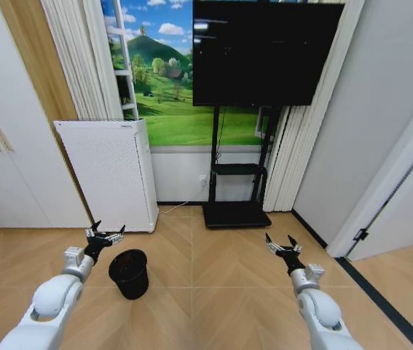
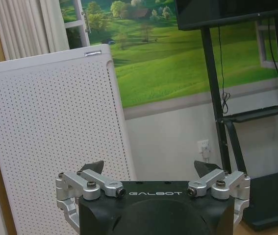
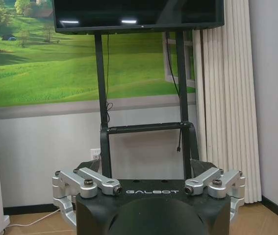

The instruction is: Pick up the trash bin and place the garbage on the floor into it.

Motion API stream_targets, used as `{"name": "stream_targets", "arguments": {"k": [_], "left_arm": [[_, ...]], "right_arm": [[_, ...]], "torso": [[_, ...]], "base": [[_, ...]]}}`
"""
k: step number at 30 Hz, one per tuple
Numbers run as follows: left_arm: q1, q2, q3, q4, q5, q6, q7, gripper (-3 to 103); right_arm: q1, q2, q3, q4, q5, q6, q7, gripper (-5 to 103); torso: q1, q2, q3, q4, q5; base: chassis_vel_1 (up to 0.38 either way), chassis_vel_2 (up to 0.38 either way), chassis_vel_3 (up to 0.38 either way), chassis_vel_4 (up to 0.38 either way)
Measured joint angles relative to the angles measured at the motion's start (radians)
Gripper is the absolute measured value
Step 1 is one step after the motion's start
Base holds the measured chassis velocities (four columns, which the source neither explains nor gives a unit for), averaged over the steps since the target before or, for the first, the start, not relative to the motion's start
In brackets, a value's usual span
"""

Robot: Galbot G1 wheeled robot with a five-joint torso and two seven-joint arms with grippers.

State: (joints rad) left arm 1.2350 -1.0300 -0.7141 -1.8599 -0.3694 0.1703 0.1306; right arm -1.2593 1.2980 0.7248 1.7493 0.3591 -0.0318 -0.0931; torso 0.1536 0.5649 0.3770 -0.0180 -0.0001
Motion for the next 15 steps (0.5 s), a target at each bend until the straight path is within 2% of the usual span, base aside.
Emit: {"name": "stream_targets", "arguments": {"k": [4,15], "left_arm": [[-0.030,-0.019,0.000,0.029,-0.043,-0.021,0.008,100],[-0.019,-0.047,-0.009,0.030,-0.041,-0.020,0.011,100]], "right_arm": [[-0.018,0.001,0.006,0.002,-0.013,0.015,-0.004,100],[-0.024,-0.010,0.010,0.015,-0.017,0.023,-0.006,100]], "torso": [[0.008,0.019,0.012,-0.0002,0.0000],[0.027,0.065,0.038,-0.0001,0.0000]], "base": [[0.000,0.000,0.000,0.000],[0.000,0.000,0.000,0.000]]}}
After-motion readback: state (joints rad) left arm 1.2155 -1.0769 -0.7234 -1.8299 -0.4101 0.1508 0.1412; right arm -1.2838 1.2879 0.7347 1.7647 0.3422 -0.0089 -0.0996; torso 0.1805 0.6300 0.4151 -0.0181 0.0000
